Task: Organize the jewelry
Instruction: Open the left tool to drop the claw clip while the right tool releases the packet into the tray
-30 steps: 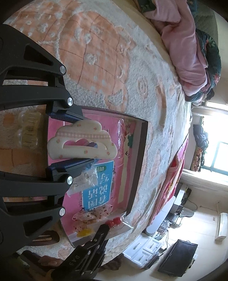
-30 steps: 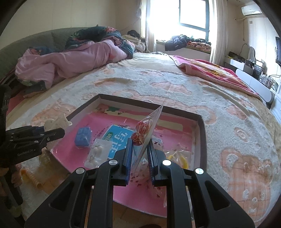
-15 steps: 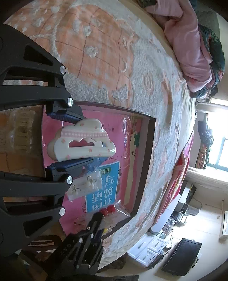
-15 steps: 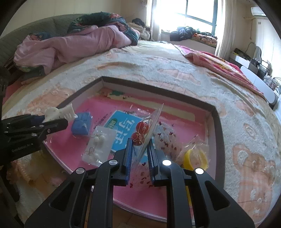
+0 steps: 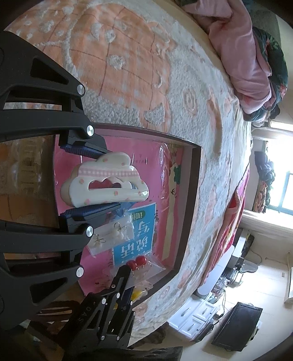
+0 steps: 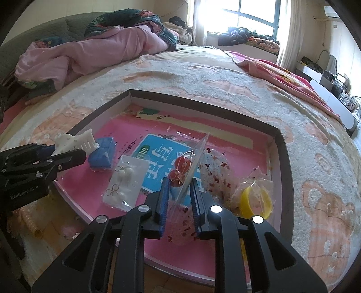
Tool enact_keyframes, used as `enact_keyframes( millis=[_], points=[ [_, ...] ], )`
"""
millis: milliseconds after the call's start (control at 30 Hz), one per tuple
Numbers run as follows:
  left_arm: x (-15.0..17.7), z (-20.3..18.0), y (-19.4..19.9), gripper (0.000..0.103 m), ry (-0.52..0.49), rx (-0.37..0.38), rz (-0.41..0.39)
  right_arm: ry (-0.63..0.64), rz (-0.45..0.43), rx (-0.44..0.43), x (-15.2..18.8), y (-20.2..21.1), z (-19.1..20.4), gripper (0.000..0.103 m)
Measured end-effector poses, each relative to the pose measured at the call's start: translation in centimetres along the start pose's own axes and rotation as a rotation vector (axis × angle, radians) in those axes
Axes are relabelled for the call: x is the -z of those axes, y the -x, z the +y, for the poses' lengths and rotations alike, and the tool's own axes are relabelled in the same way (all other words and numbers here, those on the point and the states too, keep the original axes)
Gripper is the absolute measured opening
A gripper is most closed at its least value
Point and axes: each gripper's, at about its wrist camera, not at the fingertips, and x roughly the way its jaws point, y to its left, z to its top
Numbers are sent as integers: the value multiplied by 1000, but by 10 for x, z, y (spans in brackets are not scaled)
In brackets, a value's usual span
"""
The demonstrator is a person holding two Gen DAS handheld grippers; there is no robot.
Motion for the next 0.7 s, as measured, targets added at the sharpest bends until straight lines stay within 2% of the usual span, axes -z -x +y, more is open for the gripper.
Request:
enact_keyframes(
  millis=[267, 333, 500, 567, 633, 700],
  points=[
    [-1, 0, -2, 29, -6, 9, 3, -43, -30, -7, 2, 10, -8, 45],
    [-1, 0, -1, 31, -5, 10, 0, -55, -42, -8, 3, 15, -10, 46],
    [-2, 3, 10, 45, 6, 23, -27, -86, -86, -4, 10, 33, -14, 56],
    [-3, 4, 16, 57, 10, 27, -45, -87, -95, 2, 13, 39, -14, 56],
    [-4, 5, 25, 58, 17, 24, -69, -88, -105, 3, 14, 44, -14, 59],
    [-3, 7, 33, 66, 30, 20, -85, -98, -116, 2, 16, 50, -15, 64]
  ],
)
